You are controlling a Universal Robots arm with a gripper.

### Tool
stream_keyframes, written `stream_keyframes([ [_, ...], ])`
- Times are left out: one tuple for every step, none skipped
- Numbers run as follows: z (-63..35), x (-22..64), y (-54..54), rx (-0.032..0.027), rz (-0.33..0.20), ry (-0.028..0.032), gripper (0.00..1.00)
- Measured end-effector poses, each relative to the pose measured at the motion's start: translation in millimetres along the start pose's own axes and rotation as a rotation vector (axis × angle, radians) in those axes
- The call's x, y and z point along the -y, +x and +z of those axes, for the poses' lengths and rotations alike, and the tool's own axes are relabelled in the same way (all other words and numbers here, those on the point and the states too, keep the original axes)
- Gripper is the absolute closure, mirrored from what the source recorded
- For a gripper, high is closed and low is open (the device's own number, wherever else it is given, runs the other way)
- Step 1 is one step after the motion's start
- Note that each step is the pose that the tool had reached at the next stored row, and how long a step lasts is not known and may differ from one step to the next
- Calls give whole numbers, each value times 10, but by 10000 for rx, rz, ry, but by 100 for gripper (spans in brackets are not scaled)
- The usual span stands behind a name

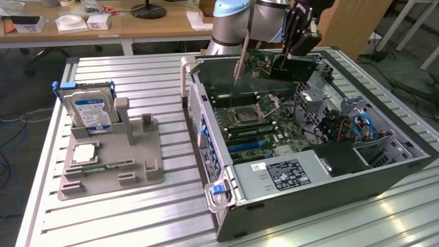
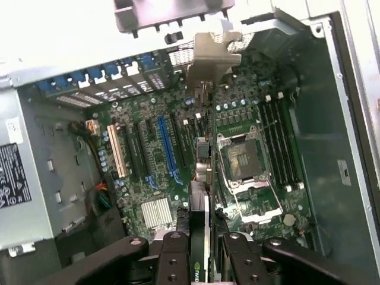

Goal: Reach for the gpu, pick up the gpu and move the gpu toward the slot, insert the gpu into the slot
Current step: 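Insert the gpu into the slot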

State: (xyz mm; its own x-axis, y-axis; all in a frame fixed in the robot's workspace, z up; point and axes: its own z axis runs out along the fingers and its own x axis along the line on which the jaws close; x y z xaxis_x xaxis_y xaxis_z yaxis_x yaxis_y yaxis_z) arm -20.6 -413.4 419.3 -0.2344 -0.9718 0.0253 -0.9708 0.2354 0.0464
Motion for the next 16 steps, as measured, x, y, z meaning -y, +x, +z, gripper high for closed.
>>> stream_keyframes([
  [3, 1, 2, -21, -432, 21, 74],
  [12, 4, 16, -2, -796, 184, 74],
  [22, 11, 36, 69, -916, 350, 74],
  [25, 12, 43, 117, -929, 376, 74],
  [26, 13, 49, 199, -937, 389, 74],
  [27, 15, 56, 313, -948, 397, 74],
  [28, 16, 62, 432, -956, 397, 74],
  [32, 20, 76, 536, -969, 394, 74],
  [38, 23, 87, 539, -982, 395, 74],
  [42, 26, 99, 535, -1014, 394, 74],
  [45, 28, 107, 534, -1079, 394, 74],
  [50, 29, 111, 535, -1167, 393, 74],
  [52, 29, 114, 529, -1281, 393, 74],
  [56, 30, 116, 526, -1398, 392, 74],
  [59, 31, 118, 521, -1523, 392, 74],
  [62, 31, 119, 517, -1649, 391, 74],
])
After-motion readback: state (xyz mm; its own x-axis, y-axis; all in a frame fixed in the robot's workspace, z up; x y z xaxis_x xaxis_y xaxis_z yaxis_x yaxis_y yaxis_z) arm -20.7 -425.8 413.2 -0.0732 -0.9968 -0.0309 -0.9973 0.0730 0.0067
